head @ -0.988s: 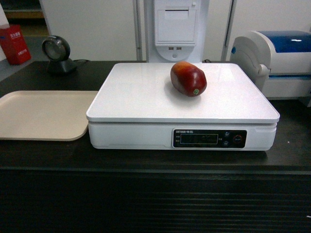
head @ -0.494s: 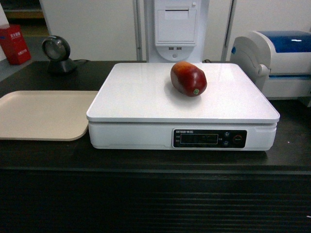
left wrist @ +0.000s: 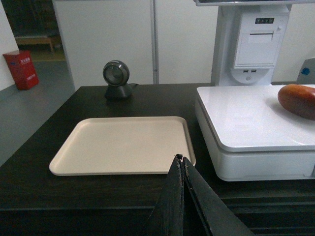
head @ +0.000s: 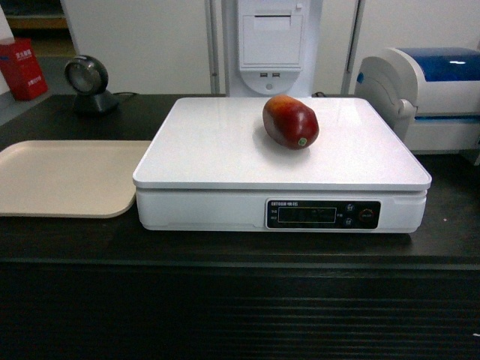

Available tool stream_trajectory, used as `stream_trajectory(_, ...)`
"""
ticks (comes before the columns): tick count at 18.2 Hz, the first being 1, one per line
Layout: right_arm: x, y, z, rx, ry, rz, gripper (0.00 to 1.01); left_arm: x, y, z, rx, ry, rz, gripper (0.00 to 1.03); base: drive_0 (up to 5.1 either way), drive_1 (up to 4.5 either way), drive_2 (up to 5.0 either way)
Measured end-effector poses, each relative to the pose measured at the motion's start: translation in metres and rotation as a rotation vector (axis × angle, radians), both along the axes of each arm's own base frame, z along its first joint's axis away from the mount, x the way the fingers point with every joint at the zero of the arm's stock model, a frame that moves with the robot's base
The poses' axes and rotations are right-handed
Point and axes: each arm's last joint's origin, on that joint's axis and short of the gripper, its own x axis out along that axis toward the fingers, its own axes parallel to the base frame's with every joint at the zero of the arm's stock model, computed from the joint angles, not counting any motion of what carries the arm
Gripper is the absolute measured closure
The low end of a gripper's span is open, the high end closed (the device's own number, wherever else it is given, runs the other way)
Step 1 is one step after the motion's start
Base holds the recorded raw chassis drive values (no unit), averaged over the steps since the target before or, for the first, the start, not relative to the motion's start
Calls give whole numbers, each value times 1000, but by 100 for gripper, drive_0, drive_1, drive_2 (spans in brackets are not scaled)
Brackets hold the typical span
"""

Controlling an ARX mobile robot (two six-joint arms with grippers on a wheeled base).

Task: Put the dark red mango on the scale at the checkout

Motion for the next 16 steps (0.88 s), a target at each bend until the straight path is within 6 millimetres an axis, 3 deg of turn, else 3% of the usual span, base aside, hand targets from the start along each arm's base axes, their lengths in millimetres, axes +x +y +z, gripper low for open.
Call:
stream_trajectory(13,0,0,0,0,0,0,3,-10,0,0,0,-1,0,101,0,0,0)
stream_trajectory(16,0,0,0,0,0,0,3,-20,0,0,0,-10,0,101,0,0,0)
